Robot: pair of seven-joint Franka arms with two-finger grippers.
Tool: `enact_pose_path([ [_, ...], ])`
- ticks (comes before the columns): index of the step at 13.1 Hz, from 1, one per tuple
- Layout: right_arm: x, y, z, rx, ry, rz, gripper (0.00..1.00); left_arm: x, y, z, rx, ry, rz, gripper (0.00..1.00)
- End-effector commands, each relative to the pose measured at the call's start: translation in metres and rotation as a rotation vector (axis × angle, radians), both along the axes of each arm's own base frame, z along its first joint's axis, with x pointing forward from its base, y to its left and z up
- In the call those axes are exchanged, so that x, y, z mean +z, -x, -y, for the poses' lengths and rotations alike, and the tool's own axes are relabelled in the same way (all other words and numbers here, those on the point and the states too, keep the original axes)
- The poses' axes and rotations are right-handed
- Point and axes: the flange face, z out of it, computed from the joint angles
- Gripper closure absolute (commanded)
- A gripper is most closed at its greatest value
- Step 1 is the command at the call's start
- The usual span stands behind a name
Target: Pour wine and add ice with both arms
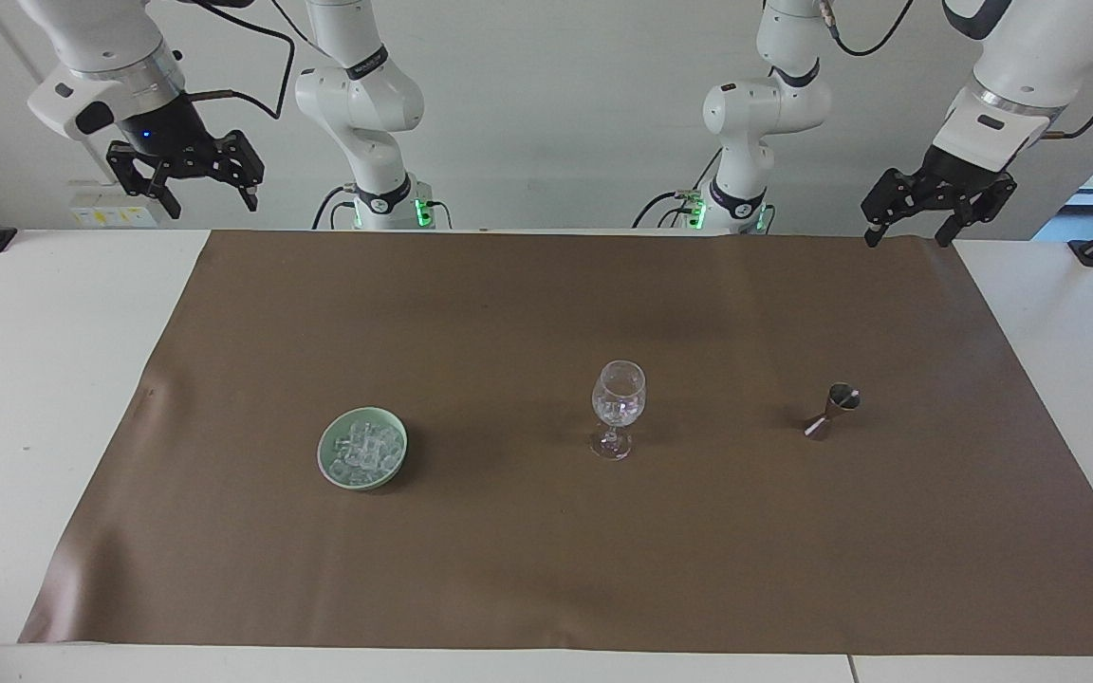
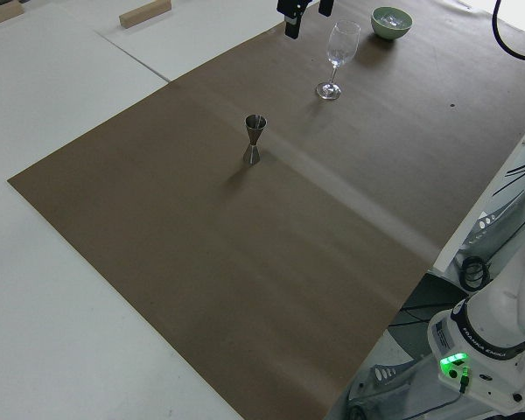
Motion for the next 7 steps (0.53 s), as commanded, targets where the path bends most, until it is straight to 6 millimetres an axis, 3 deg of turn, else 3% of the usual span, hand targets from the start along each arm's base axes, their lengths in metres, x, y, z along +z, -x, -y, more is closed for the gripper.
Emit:
enact_pose_path([
  [1,0.0026,0.0018,0.0015,0.013,-0.002,0.002,0.0,0.0033,0.0031,-0.0014,-0.011,-0.004,0.014,0.0],
  [7,0.0027,0.0033,0.0012,0.015,0.007,-0.007,0.0,0.0047,0.0031,-0.0014,-0.008,-0.003,0.017,0.0],
])
